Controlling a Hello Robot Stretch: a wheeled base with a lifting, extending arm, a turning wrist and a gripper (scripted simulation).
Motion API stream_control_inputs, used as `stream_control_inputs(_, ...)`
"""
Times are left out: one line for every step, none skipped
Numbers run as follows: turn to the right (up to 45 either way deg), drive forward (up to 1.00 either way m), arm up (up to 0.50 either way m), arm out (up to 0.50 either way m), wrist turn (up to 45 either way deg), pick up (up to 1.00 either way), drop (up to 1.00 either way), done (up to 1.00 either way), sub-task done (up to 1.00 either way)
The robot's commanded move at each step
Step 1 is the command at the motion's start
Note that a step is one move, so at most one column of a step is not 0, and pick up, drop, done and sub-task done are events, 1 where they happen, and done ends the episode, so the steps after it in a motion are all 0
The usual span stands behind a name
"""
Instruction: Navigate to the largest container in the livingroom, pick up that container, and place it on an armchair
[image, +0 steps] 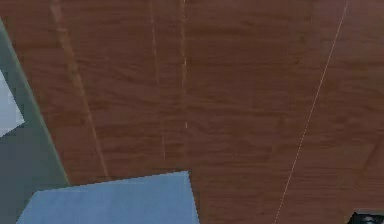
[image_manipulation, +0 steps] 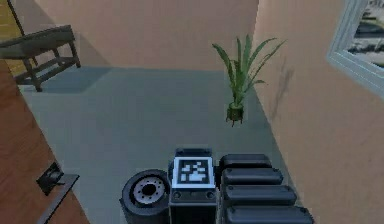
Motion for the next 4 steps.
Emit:
stream_control_inputs(-45.0,0.00,0.00,0.00,0.0,0.00,0.00,0.00,0.00)
stream_control_inputs(-45.0,0.00,0.00,0.00,0.0,0.00,0.00,0.00,0.00)
stream_control_inputs(-45.0,0.00,0.00,0.00,0.0,0.00,0.00,0.00,0.00)
stream_control_inputs(-21.0,0.00,0.00,0.00,0.0,0.00,0.00,0.00,0.00)
